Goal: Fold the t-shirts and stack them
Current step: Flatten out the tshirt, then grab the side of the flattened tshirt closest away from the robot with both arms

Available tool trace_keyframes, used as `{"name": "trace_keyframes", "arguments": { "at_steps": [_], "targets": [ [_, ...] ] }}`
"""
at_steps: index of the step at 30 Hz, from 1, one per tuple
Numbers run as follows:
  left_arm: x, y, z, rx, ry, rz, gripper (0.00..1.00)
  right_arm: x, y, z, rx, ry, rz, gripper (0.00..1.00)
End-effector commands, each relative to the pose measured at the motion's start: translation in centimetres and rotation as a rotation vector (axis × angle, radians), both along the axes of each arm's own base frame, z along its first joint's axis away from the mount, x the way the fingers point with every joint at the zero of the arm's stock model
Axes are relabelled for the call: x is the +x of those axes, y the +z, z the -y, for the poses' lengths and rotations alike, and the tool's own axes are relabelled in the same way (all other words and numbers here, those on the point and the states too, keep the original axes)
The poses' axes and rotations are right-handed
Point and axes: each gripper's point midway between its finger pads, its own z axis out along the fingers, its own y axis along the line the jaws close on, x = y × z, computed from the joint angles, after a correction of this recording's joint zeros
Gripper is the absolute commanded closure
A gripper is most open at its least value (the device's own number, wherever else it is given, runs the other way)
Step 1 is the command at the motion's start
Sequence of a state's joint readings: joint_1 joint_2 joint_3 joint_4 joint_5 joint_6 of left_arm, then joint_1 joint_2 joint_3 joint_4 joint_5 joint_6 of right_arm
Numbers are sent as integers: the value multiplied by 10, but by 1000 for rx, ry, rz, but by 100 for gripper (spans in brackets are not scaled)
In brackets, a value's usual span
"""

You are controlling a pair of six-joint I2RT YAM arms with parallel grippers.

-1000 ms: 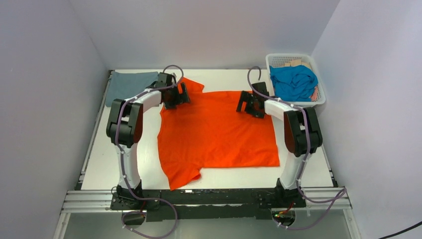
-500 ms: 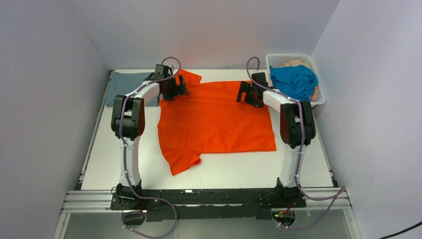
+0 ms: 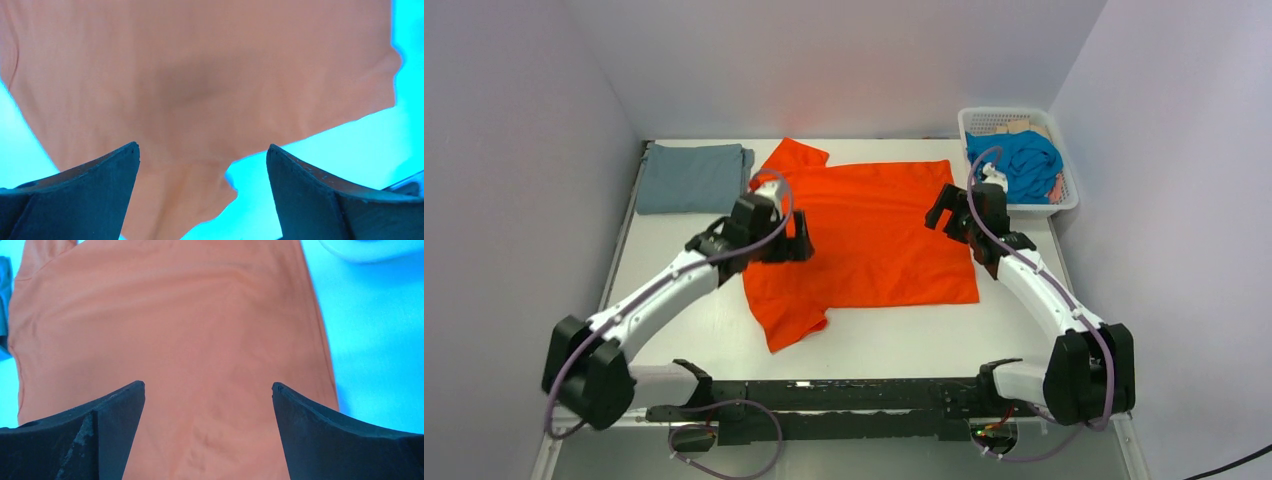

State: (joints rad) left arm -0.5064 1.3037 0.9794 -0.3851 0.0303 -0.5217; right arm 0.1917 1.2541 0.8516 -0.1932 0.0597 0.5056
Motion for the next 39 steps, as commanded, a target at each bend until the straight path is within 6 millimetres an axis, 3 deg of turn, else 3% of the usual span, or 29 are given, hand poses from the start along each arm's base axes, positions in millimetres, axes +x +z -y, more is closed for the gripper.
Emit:
{"name": "trace_keyframes", "arguments": {
  "at_steps": [1,4,6,8,11,14,20,26,35,38,39],
  "targets": [
    [-71,-51,-37,166,134,-162,0,-5,-4,16,4,-93,33,0],
    [-131,-77,-54,244,172,-275,1,-9,-7,17,-13,-80,13,0],
    [-161,-87,-61,255,171,-328,5,-10,-11,19,-23,-81,-2,0],
    [-180,-90,-52,208,109,-346,10,-11,-16,19,-28,-82,-22,0],
    [-193,-97,-41,176,36,-339,16,-11,-22,20,-30,-85,-39,0],
    [-197,-110,-40,208,31,-352,24,-11,-23,22,-39,-91,-50,0],
    [-179,-122,-48,277,122,-308,48,-15,-24,27,-56,-106,-51,0],
    [-168,-132,-30,245,89,-285,47,-22,-27,34,-78,-135,-66,0],
    [-176,-161,-41,342,93,-374,59,-39,-29,52,-87,-241,-109,0],
    [-176,-167,-46,376,106,-384,77,-53,-31,61,-76,-290,-127,0],
    [-177,-167,-49,390,114,-389,91,-60,-34,64,-79,-306,-144,0]
  ]
}}
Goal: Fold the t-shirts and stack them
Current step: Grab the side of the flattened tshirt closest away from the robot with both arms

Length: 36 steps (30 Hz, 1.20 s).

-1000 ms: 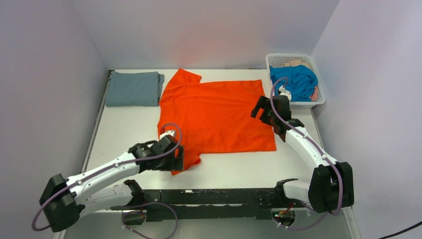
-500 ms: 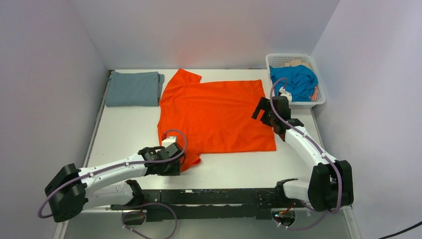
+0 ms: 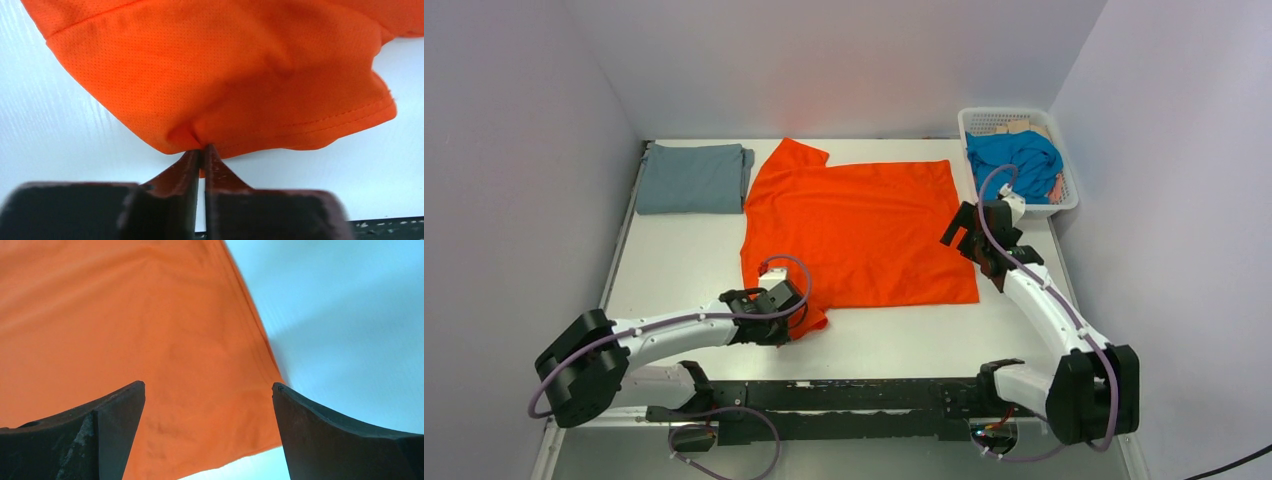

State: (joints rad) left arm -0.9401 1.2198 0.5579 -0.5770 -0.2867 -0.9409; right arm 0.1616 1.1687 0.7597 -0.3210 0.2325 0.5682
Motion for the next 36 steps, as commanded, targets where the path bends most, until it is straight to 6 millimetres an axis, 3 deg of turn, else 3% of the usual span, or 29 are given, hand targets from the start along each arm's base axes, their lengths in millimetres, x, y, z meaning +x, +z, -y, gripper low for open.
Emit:
{"name": "trace_keyframes", "arguments": {
  "at_steps": [1,5,10,18,25,28,30,32,36],
  "targets": [
    [-11,-22,-16,82,18,-67,100,-29,-5,22,-3,-127,-41,0],
    [-10,-17,-18,101,-14,-63,100,-63,-27,29,6,-169,-160,0],
    [-12,-6,-9,34,-61,-51,100,-87,-65,25,53,-173,-267,4],
    [-23,-2,-16,5,-45,-62,100,-96,-105,30,41,-215,-346,39],
    [-24,-3,-15,6,-33,-77,100,-92,-115,32,25,-212,-340,50],
    [-25,-3,-18,24,-17,-86,100,-92,-116,31,23,-197,-356,61],
    [-26,-2,-19,29,-14,-94,100,-94,-115,30,23,-190,-361,73],
    [-32,-3,-19,22,-20,-119,100,-97,-112,29,30,-183,-363,100],
    [-61,-8,-33,45,12,-205,100,-111,-106,23,57,-166,-392,100]
  ]
}}
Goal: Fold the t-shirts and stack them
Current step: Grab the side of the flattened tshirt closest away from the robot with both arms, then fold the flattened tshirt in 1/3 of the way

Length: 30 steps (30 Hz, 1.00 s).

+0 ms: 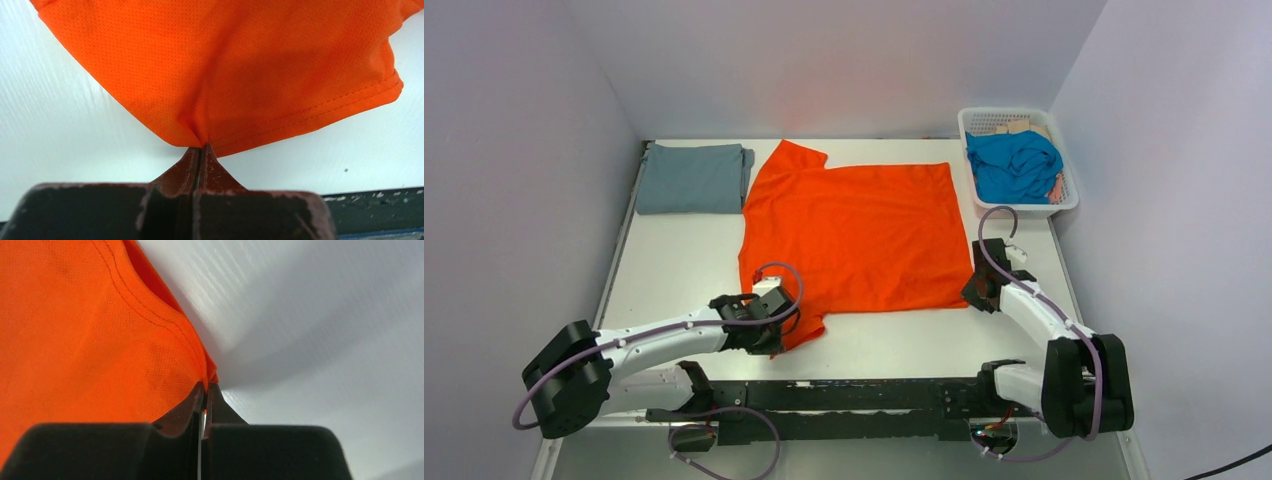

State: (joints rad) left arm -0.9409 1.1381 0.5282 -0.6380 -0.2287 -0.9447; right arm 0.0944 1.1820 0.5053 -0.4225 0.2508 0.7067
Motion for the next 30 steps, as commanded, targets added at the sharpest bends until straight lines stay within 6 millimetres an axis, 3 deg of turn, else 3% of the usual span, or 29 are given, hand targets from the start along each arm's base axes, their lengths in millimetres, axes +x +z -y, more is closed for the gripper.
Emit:
{"name": "trace_keyframes", "arguments": {
  "at_steps": [1,4,7,17,25,30],
  "targets": [
    [-49,-10,-30,79,29,-169,100,-24,3,-6,40,11,-57,100],
    [-61,-4,-28,27,11,-187,100,-37,11,-5,40,4,-75,100],
    [-61,7,-11,-70,-56,-167,100,-45,18,-10,70,8,-73,100],
    [-14,56,49,-297,-192,54,100,-12,41,-34,156,158,10,100],
    [62,116,56,-473,-154,299,100,24,72,-43,171,207,84,100],
    [113,133,24,-401,7,407,100,52,86,-44,171,186,141,100]
  ]
}}
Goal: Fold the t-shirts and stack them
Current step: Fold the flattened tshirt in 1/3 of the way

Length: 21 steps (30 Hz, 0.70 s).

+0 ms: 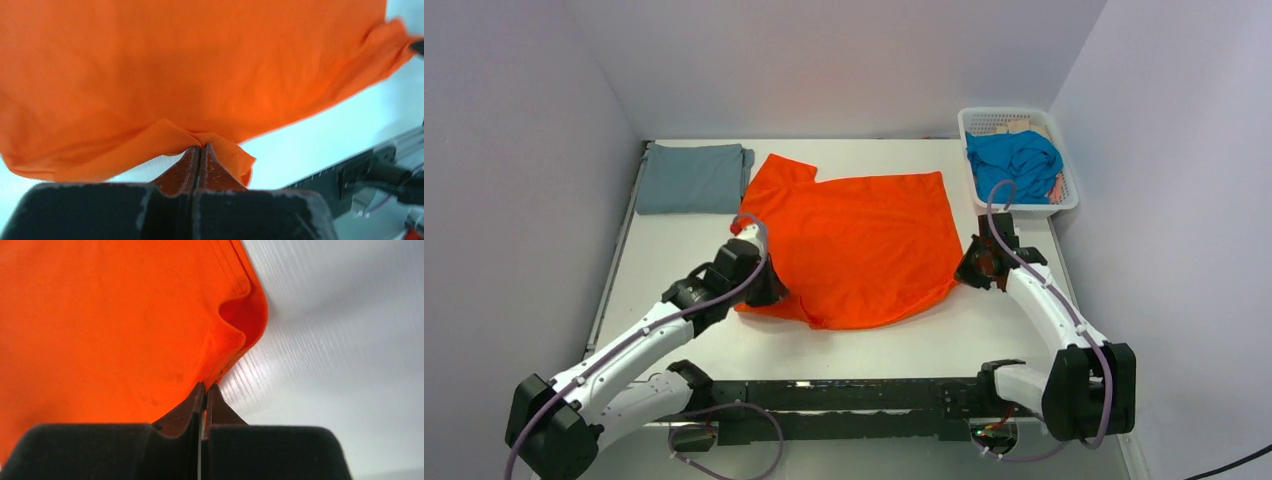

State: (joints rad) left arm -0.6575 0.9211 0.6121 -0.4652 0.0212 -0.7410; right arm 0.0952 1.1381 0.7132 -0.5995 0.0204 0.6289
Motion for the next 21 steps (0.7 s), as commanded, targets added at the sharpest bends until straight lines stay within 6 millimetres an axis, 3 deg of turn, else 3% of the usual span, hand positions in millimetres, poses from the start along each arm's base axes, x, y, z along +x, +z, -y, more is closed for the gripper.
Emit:
{"name": "trace_keyframes", "arguments": {
  "at_steps": [1,6,13,21],
  "targets": [
    [54,41,-11,-18,97,175,100,36,26,-2,5,-9,97,100],
    [90,55,-31,-1,205,224,100,56,32,3,-19,-49,110,100],
    [126,57,-43,36,245,255,100,78,32,14,-88,-69,101,100],
    [160,57,-55,74,268,270,100,107,26,12,-86,-61,92,100]
  ]
}}
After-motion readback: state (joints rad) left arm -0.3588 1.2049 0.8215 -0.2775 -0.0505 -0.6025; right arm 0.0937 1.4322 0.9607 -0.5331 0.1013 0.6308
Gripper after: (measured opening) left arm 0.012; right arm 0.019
